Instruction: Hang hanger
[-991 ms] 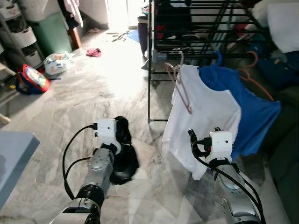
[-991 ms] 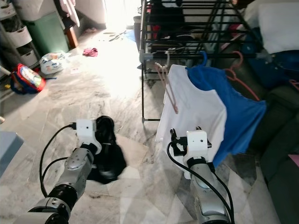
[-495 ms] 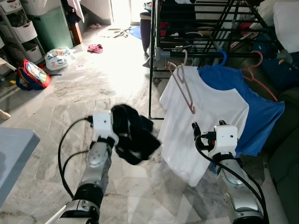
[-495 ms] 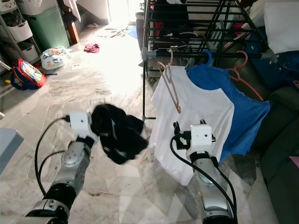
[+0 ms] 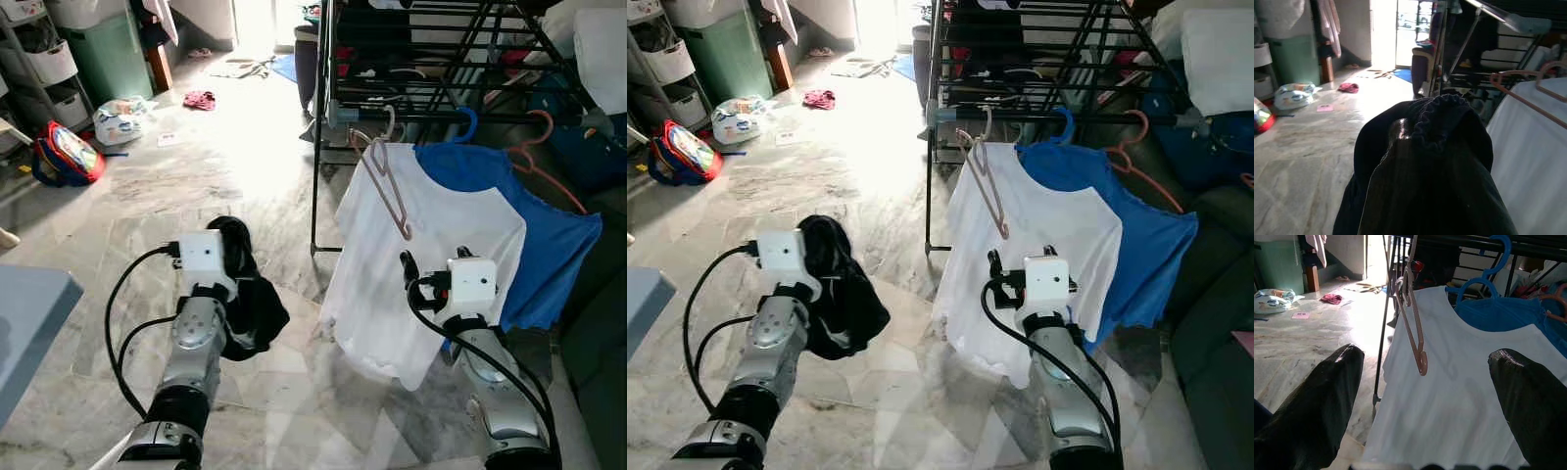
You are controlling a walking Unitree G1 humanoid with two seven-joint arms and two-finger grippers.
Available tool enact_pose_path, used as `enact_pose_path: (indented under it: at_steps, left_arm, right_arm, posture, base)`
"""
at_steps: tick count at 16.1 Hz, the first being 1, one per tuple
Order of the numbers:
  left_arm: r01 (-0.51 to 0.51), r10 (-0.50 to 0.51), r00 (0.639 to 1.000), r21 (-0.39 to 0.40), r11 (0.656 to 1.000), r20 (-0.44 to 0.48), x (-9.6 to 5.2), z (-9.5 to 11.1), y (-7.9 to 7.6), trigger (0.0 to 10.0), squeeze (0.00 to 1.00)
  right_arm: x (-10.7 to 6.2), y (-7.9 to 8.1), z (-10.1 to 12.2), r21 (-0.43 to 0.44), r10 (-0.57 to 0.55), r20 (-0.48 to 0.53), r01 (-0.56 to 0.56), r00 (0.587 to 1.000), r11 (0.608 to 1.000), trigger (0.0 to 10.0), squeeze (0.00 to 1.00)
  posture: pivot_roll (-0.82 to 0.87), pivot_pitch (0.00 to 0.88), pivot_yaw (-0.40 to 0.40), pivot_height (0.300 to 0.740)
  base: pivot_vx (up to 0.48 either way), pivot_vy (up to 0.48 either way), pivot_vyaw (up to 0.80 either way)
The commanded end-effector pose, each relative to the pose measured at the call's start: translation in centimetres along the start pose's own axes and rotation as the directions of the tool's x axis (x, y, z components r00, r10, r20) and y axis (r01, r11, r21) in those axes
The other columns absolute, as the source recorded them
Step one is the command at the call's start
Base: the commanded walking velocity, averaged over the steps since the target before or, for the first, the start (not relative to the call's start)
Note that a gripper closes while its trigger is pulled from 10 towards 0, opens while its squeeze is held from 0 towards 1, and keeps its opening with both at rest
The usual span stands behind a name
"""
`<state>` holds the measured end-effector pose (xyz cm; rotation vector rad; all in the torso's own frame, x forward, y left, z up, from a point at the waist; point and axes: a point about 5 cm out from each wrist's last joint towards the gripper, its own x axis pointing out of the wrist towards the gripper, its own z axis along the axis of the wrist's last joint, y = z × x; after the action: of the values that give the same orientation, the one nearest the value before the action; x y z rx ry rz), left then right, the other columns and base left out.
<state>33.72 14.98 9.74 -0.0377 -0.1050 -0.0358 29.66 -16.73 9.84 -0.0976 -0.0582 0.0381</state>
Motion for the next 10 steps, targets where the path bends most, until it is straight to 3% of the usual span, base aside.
enact_pose_path:
  at_steps: [1, 5, 10]
  left_arm:
    - [0.018, -0.018, 1.000, 0.000, 1.000, 0.025, 0.2, 0.6, -0.3, 10.0, 0.00]
    - [0.074, -0.074, 0.997, -0.008, 0.997, 0.018, 0.6, 0.7, -1.0, 10.0, 0.00]
    - [0.071, -0.070, 0.997, -0.043, 0.997, 0.017, 1.0, 1.0, -1.1, 10.0, 0.00]
  right_arm:
    - [0.0, -0.5, 0.2, 0.001, -0.021, 0.010, 0.021, 1.000, 1.000, 10.0, 0.00]
    - [0.1, -0.7, 0.7, -0.023, -0.043, 0.035, 0.044, 0.998, 0.999, 10.0, 0.00]
    - [0.0, -0.5, 0.5, 0.000, -0.040, 0.028, 0.040, 0.999, 0.999, 10.0, 0.00]
  posture:
    - [0.02, 0.032, -0.032, 0.740]
    - [0.00, 0.029, -0.011, 0.740]
    - [0.00, 0.028, -0.005, 0.740]
  base:
    - [0.000, 0.000, 0.00]
    - [0.000, 0.000, 0.00]
    - [0.000, 0.000, 0.00]
